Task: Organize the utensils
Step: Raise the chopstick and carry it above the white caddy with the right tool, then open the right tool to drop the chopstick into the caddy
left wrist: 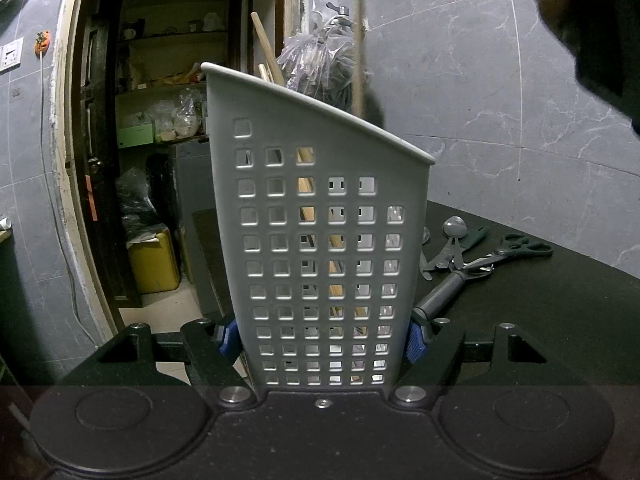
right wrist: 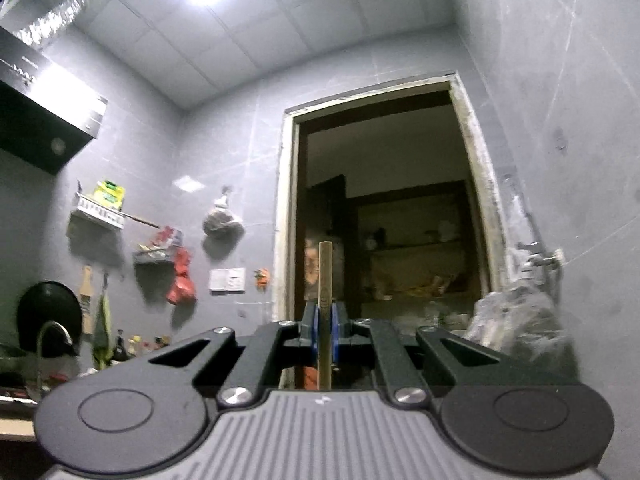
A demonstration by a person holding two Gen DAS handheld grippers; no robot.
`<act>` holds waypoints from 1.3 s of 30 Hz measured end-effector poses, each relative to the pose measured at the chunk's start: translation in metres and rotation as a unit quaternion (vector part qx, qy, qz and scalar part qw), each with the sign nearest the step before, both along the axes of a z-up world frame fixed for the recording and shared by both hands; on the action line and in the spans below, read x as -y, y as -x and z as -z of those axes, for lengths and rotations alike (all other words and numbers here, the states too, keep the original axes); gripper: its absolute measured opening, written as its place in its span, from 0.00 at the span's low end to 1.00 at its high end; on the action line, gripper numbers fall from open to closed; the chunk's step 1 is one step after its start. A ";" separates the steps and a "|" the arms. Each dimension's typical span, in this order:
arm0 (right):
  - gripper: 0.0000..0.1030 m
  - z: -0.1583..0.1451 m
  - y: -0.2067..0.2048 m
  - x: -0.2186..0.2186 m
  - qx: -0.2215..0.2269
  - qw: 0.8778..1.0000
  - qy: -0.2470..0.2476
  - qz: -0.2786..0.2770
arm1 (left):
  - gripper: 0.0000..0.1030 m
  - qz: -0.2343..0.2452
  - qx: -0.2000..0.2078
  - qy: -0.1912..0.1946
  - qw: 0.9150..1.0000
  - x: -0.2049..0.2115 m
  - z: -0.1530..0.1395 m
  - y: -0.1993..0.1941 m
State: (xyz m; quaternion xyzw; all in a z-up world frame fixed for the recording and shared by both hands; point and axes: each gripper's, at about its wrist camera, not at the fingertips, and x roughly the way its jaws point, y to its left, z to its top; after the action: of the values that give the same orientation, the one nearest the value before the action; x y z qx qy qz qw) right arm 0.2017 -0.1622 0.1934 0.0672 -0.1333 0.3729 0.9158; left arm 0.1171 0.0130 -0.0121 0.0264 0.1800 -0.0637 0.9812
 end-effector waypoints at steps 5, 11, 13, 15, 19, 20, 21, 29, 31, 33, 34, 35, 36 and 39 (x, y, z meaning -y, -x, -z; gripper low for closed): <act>0.07 0.025 -0.007 -0.015 -0.027 0.999 0.006 -0.019 | 0.73 0.000 0.000 -0.001 1.000 0.000 0.000 0.000; 0.07 0.062 -0.009 -0.012 -0.074 0.997 0.026 -0.018 | 0.73 0.000 0.001 -0.002 1.000 0.001 0.000 -0.001; 0.07 0.072 -0.010 -0.008 -0.088 0.996 0.029 -0.016 | 0.73 0.000 0.001 -0.002 1.000 0.001 0.000 -0.002; 0.07 0.082 -0.011 -0.003 -0.103 0.994 0.033 -0.016 | 0.73 0.000 0.001 -0.002 1.000 0.001 -0.001 -0.002; 0.07 0.096 -0.010 0.001 -0.121 0.991 0.048 -0.016 | 0.73 0.000 0.000 -0.002 1.000 0.001 0.000 -0.002; 0.08 0.098 -0.009 0.001 -0.123 0.991 0.050 -0.017 | 0.73 0.000 0.001 -0.003 1.000 0.001 0.000 -0.002; 0.08 0.100 -0.008 0.002 -0.125 0.991 0.053 -0.018 | 0.73 0.000 0.001 -0.003 1.000 0.001 -0.001 -0.002; 0.70 0.111 0.010 0.026 -0.129 0.991 0.033 -0.002 | 0.73 0.002 0.001 -0.003 1.000 -0.001 -0.001 -0.002; 0.85 0.115 0.020 0.040 -0.127 0.991 0.018 0.021 | 0.73 0.006 0.001 -0.003 1.000 -0.001 -0.001 0.000; 0.95 0.122 0.030 0.056 -0.130 0.990 0.001 0.048 | 0.73 0.010 0.000 -0.004 1.000 -0.002 -0.001 0.001; 0.99 0.126 0.034 0.063 -0.135 0.989 -0.006 0.060 | 0.73 0.011 0.000 -0.003 1.000 -0.004 -0.001 0.001; 1.00 0.131 0.038 0.070 -0.144 0.987 -0.014 0.071 | 0.73 0.012 0.000 -0.004 1.000 -0.005 -0.001 0.001; 1.00 0.137 0.041 0.079 -0.158 0.984 -0.025 0.081 | 0.73 0.013 0.000 -0.005 1.000 -0.004 -0.002 0.000; 1.00 0.156 0.045 0.100 -0.204 0.972 -0.063 0.100 | 0.73 0.019 -0.001 -0.005 1.000 -0.006 -0.002 0.001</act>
State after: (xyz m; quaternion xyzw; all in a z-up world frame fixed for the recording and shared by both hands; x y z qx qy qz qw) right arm 0.1567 -0.2626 0.0377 0.1856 0.0269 0.2486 0.9503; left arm 0.1157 0.0195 -0.0098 0.0345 0.1803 -0.0819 0.9796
